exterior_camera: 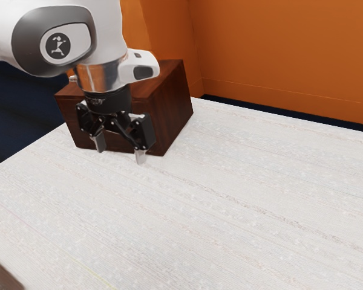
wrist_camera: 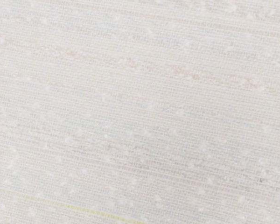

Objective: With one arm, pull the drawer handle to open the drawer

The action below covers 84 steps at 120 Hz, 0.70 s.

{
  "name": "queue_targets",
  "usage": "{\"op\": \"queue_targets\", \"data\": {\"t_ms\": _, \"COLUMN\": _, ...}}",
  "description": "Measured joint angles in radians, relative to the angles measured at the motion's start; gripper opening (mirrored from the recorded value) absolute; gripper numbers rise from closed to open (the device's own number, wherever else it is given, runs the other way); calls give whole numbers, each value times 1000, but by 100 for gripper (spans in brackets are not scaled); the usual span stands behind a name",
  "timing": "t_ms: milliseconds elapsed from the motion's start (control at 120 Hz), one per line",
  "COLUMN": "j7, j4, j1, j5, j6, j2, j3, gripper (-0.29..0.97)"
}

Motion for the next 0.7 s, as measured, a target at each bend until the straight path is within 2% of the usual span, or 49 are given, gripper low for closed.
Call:
{"op": "queue_targets", "data": {"t_ms": 83, "j7": -3, "j4": -9, "j1": 1, "j5": 13, "j6": 6, "j2": -14, "j3": -1, "gripper": 68}}
{"op": "queue_targets", "data": {"t_ms": 200, "j7": -6, "j4": -71, "j1": -47, "j5": 17, "j6": -6, "j2": -56, "j3": -6, "gripper": 68}}
{"op": "queue_targets", "data": {"t_ms": 233, "j7": -7, "j4": -83, "j1": -54, "j5": 18, "j6": -11, "j2": -60, "j3": 15, "gripper": 68}}
{"op": "queue_targets", "data": {"t_ms": 425, "j7": -13, "j4": -122, "j1": 89, "j5": 14, "j6": -33, "j2": -63, "j3": 252, "gripper": 68}}
{"op": "queue_targets", "data": {"t_ms": 700, "j7": -16, "j4": -109, "j1": 145, "j5": 10, "j6": 17, "j2": 9, "j3": 283, "gripper": 68}}
